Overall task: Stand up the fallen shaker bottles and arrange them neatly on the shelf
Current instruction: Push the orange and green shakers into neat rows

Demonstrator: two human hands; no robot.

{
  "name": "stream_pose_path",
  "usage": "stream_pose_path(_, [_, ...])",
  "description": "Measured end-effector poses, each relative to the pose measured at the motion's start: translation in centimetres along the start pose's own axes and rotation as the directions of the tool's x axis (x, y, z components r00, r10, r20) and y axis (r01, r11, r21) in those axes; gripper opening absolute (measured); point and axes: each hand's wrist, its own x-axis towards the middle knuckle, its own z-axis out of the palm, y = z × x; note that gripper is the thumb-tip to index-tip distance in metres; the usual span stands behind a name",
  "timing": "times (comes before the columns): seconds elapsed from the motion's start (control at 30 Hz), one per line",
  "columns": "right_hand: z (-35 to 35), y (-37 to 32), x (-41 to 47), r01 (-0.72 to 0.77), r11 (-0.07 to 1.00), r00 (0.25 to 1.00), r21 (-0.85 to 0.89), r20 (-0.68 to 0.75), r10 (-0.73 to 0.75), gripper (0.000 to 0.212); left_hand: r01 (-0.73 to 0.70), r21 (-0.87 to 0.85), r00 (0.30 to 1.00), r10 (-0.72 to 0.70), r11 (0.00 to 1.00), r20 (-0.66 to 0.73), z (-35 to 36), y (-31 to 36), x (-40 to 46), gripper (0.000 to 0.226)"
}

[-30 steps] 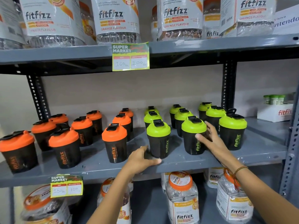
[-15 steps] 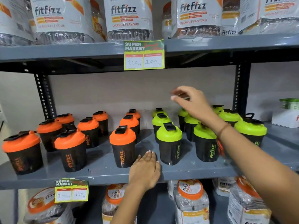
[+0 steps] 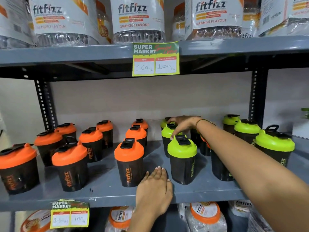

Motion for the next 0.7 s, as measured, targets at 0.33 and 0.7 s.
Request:
stream_pose_path(0.33, [0.0,-0.5,0.3,-0.081,0.997,0.996,-0.007,-0.042,0.081,0.092,0.021,-0.002,0.999,-0.021,1.0,0.04,0.3,0.0,-0.7,0.045])
stream_pose_path(0.7, [-3.4,0.6,-5.5,0.051,0.981,0.954,0.185,-0.301,0.007,0.086,0.032,-0.014,0.999,-0.032,0.999,-0.03,-0.7,0.4,-0.4,0.081])
